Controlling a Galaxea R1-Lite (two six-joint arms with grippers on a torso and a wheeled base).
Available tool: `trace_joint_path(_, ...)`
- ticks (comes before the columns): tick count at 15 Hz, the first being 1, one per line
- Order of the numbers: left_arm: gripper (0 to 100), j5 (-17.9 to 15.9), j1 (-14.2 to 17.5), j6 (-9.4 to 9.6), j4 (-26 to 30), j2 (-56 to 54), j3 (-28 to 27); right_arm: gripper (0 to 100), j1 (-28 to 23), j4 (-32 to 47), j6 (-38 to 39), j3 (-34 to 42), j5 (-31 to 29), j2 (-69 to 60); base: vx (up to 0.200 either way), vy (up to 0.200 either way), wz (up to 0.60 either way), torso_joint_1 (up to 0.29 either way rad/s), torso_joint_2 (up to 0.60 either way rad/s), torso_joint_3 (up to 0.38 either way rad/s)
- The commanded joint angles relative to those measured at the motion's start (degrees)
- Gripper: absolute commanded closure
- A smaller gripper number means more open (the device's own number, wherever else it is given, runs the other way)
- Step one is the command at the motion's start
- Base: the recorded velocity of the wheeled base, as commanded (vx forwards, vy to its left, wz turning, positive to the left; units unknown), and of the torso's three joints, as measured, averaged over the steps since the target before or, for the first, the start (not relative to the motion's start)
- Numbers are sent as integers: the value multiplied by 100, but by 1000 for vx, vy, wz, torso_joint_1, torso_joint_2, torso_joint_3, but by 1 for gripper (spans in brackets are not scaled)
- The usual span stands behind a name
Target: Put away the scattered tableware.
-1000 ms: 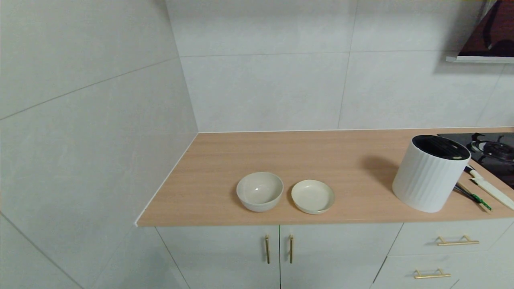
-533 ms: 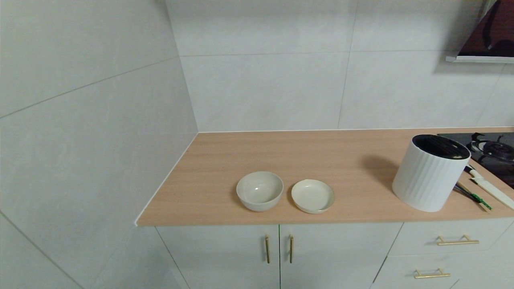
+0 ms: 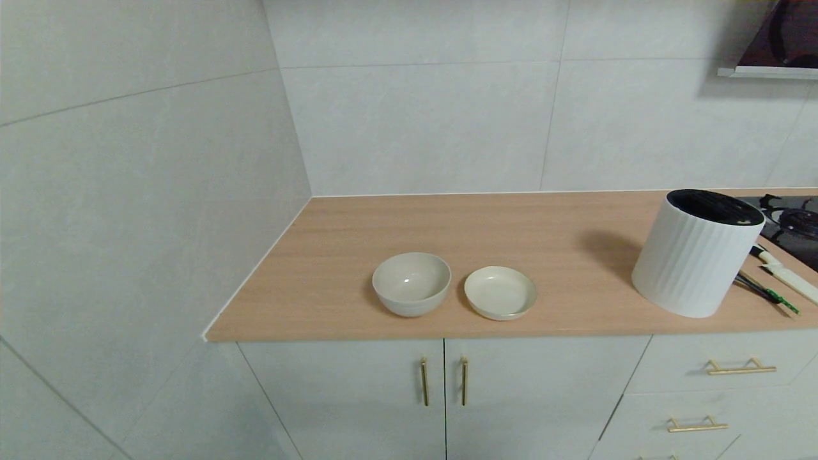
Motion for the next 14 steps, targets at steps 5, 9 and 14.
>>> trace_joint_path(5,0,1,0,0,2,0,-2,0,4,0,0,0,4,2,0,0,0,-245,549,298)
trace_joint_path(9,0,1,0,0,2,0,7,0,4,0,0,0,4,2,0,0,0,-233,533,300)
trace_joint_path(14,0,1,0,0,2,0,7,0,4,0,8,-9,4,2,0,0,0,-208,506,289)
